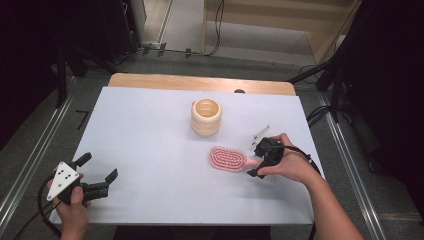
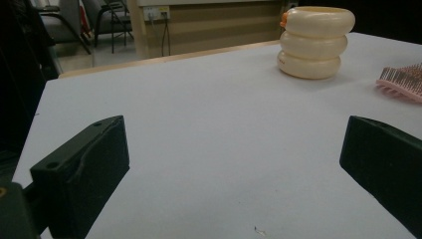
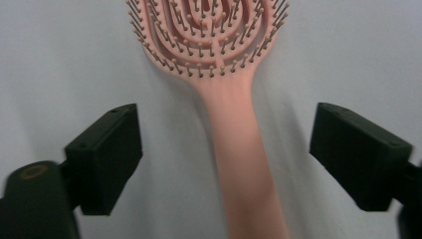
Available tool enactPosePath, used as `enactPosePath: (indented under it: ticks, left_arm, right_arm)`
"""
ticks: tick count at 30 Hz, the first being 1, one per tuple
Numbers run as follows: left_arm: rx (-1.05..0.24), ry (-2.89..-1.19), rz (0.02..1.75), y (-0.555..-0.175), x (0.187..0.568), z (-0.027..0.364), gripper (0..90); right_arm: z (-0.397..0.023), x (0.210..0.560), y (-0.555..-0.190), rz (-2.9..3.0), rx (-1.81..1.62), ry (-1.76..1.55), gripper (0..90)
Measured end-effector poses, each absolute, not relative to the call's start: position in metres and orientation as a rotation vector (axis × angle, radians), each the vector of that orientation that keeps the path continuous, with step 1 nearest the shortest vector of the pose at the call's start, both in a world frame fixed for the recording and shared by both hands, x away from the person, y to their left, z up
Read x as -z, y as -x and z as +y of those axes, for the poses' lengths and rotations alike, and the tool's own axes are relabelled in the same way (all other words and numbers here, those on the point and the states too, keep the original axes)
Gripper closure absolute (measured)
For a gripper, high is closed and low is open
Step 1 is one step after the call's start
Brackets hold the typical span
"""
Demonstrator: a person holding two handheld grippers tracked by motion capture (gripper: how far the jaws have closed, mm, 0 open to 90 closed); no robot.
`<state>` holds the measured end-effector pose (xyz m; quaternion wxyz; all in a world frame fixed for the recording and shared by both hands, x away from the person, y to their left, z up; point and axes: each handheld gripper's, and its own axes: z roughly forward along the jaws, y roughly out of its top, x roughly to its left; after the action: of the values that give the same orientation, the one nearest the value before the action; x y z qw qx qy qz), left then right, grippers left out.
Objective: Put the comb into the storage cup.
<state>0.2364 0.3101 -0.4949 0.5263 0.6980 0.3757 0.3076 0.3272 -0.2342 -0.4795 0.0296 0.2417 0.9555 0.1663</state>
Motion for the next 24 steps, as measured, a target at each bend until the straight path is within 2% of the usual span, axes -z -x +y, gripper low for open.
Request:
enactPosePath:
  ticks: [1,4,5,6,9,10,12,13,17,24]
  left_arm:
    - [-0.736,-1.669,0.898,-0.2365,0.4949,0.3101,0.0]
    - [-0.735,-1.669,0.899,-0.2365,0.4949,0.31,0.0]
    - [-0.735,-1.669,0.898,-0.2365,0.4949,0.31,0.0]
    - [-0.735,-1.669,0.898,-0.2365,0.4949,0.31,0.0]
    - [-0.735,-1.669,0.898,-0.2365,0.495,0.3101,0.0]
    - [-0.736,-1.669,0.899,-0.2365,0.4949,0.31,0.0]
    - [-0.734,-1.669,0.899,-0.2365,0.495,0.3098,0.0]
    - [-0.734,-1.669,0.9,-0.2364,0.495,0.3098,0.0]
    - [-0.734,-1.672,0.899,-0.2364,0.495,0.3098,0.0]
    - [-0.735,-1.67,0.899,-0.2363,0.495,0.3098,0.0]
  right_arm:
    - [-0.2333,0.481,-0.3288,2.948,-0.5,-0.739,21.5]
    - [-0.232,0.4824,-0.3285,2.944,-0.502,-0.756,27.7]
    - [-0.2313,0.4838,-0.3297,2.951,-0.482,-0.723,33.8]
    - [-0.2313,0.4838,-0.3297,2.951,-0.482,-0.723,33.8]
    - [-0.2301,0.486,-0.331,2.947,-0.427,-0.719,47.0]
    - [-0.2301,0.486,-0.331,2.947,-0.427,-0.719,47.0]
    - [-0.23,0.4855,-0.3318,2.943,-0.444,-0.705,59.1]
    - [-0.2301,0.4856,-0.3319,2.953,-0.452,-0.705,62.3]
    - [-0.2293,0.4855,-0.3301,2.958,-0.454,-0.7,67.0]
    - [-0.2325,0.4861,-0.3286,2.941,-0.511,-0.702,67.4]
